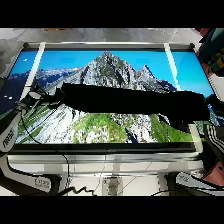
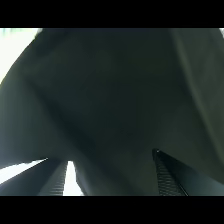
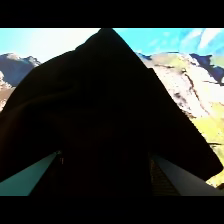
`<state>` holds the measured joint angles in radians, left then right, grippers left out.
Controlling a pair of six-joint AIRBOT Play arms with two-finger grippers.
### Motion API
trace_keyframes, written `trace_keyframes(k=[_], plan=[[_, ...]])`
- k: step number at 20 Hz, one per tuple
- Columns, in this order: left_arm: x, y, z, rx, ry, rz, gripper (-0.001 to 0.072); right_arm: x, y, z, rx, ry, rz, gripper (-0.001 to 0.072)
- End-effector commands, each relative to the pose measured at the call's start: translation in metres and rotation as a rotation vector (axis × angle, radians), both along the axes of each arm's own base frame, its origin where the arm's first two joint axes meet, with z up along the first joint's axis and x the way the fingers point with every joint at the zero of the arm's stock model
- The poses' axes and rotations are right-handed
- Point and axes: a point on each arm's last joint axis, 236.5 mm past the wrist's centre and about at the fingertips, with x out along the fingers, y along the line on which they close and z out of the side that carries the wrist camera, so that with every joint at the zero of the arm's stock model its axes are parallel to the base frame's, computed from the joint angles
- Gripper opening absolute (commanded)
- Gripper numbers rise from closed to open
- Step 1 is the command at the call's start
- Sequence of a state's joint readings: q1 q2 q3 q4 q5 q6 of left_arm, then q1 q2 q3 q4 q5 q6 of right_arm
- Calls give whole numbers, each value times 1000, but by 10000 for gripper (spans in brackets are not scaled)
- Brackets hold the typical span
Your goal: Fold the clothes and pants, and hang the long-sleeved shirts on hangers.
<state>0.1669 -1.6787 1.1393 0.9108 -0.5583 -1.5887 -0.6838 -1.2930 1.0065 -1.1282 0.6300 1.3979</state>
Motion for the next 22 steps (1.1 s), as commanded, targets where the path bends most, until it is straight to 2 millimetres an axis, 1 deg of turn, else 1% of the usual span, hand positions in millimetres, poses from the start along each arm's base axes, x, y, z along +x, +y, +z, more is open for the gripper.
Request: trace_keyframes(k=[1,2,3,4,6,7,8,9,10,11,13,14,15,16,18,20,22], plan=[[26,10,3,49,-101,79,598,2,3,7,6,1,18,577],[26,10,-2,27,-91,107,593,2,4,9,8,1,23,577],[27,12,-7,20,-85,128,504,1,7,10,15,8,31,577],[29,15,-9,31,-95,140,368,0,10,10,25,18,41,576],[39,26,-3,63,-147,174,197,-3,17,7,29,47,85,568],[45,32,3,79,-177,194,110,-5,21,6,19,66,125,505],[51,36,9,90,-203,206,12,-7,24,5,9,82,162,423],[56,39,16,96,-225,213,12,-9,28,4,10,95,189,358],[61,40,24,101,-243,209,11,-9,31,5,21,101,200,316],[66,40,34,106,-265,204,11,-9,35,7,36,102,209,301],[71,37,60,158,-319,149,10,-6,47,17,83,88,235,294],[72,34,77,203,-352,100,11,-2,56,23,97,84,260,205],[69,30,94,245,-374,46,11,3,68,29,102,82,296,83],[64,24,112,283,-392,-15,10,9,84,34,102,81,348,25],[50,13,149,360,-425,-130,10,27,125,45,89,66,463,24],[33,8,191,438,-469,-213,10,52,179,57,77,10,568,24],[12,4,234,489,-515,-258,11,77,244,71,59,-75,657,23]])
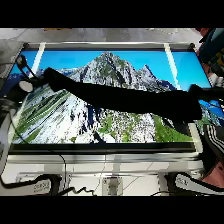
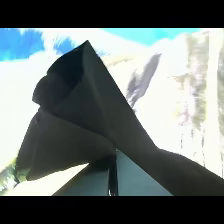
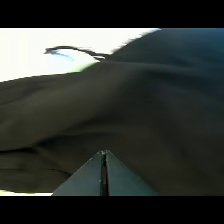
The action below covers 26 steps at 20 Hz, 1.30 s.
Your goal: Fold the clothes and pants, and hang the long-sleeved shirts on hangers.
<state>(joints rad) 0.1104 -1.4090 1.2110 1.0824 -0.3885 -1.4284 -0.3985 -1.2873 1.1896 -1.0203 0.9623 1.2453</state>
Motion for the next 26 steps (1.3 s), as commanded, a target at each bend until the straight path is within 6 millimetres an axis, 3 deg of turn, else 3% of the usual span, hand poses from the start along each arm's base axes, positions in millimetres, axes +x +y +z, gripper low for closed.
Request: trace_keyframes(k=[1,4,7,9,12,16,19,21,23,26], plan=[[-41,-9,69,158,-52,-106,11,37,109,26,37,-133,134,24],[-78,-18,118,203,-103,-150,11,54,220,44,113,-254,202,23],[-118,-31,148,226,-114,-201,12,31,341,41,211,-264,330,23],[-138,-37,158,229,-107,-225,12,9,414,30,254,-240,434,22],[-152,-44,161,218,-94,-249,12,-24,507,4,316,-159,542,22],[-151,-48,155,194,-75,-262,11,-73,603,-32,390,-35,653,22],[-142,-47,140,185,-38,-265,12,-111,634,-45,369,12,758,23],[-135,-47,126,172,-4,-270,12,-112,627,-51,288,-5,804,23],[-127,-54,107,123,44,-287,11,-90,596,-61,168,-3,816,23],[-123,-96,68,16,154,-401,11,-38,521,-66,57,56,740,23]])
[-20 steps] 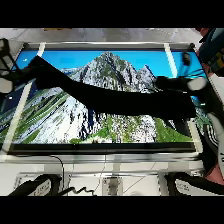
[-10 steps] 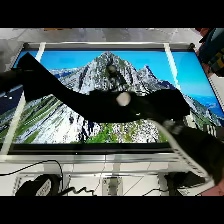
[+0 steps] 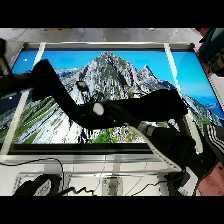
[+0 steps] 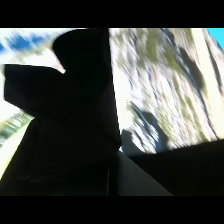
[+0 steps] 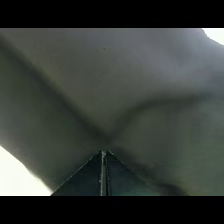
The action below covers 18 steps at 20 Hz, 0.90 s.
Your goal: Fold the clothes and pants, and hang the long-sleeved shirts on hangers.
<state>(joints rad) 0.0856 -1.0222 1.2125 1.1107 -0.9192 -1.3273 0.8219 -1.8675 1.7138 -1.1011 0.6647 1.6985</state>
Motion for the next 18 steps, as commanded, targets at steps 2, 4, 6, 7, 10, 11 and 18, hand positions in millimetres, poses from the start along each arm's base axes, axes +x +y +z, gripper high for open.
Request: trace_keyframes(k=[2,4,6,7,10,11,18], plan=[[7,-72,-64,-71,177,-164,12,72,-115,-3,-173,13,-120,23],[2,-131,-99,-86,255,-277,12,112,-176,14,-166,15,-238,23],[-24,-201,-130,-145,357,-407,12,138,-236,32,-163,21,-343,24],[-36,-228,-143,-139,384,-462,12,145,-264,40,-164,28,-386,23],[-65,-279,-171,-99,413,-571,341,152,-330,56,-178,59,-478,24],[-69,-283,-172,-95,415,-584,608,151,-345,58,-191,63,-485,24],[-14,-123,-164,126,408,-335,695,130,-402,39,-342,97,-363,23]])
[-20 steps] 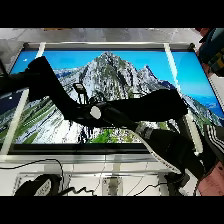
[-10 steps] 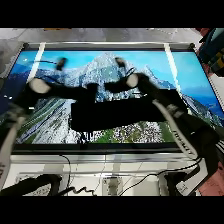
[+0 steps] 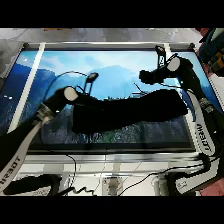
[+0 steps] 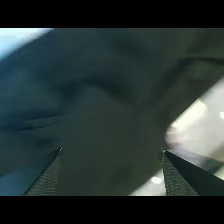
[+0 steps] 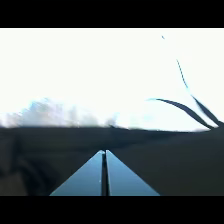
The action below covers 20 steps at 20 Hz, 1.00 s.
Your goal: Fold the clothes and pants, and hang the long-sleeved shirts on hangers.
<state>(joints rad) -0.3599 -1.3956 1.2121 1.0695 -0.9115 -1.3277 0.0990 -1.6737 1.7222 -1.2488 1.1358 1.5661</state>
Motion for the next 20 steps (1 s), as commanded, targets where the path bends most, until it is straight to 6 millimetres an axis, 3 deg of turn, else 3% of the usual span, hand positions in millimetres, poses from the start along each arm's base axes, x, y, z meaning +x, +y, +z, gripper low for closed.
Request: trace_keyframes(k=[1,2,4,6,10,13,16,19,20], plan=[[14,110,-7,186,33,123,695,-13,-24,-7,-58,44,66,23],[12,144,-13,217,71,155,694,-14,-24,-8,-59,45,67,24],[-1,187,-28,228,141,167,694,-13,-21,-7,-56,38,69,23],[-17,207,-50,162,214,222,694,-12,-20,-6,-50,37,69,24],[-48,179,-91,-111,317,302,694,-12,-20,-6,-49,37,69,23],[-53,151,-112,-243,343,399,694,-13,-19,-6,-44,38,70,24],[-51,120,-122,-295,363,382,671,-13,-12,-5,-21,40,75,23],[-41,103,-128,-316,355,409,414,-16,0,-7,-24,42,104,23],[-38,103,-126,-314,344,403,268,-18,9,-9,-24,43,120,23]])
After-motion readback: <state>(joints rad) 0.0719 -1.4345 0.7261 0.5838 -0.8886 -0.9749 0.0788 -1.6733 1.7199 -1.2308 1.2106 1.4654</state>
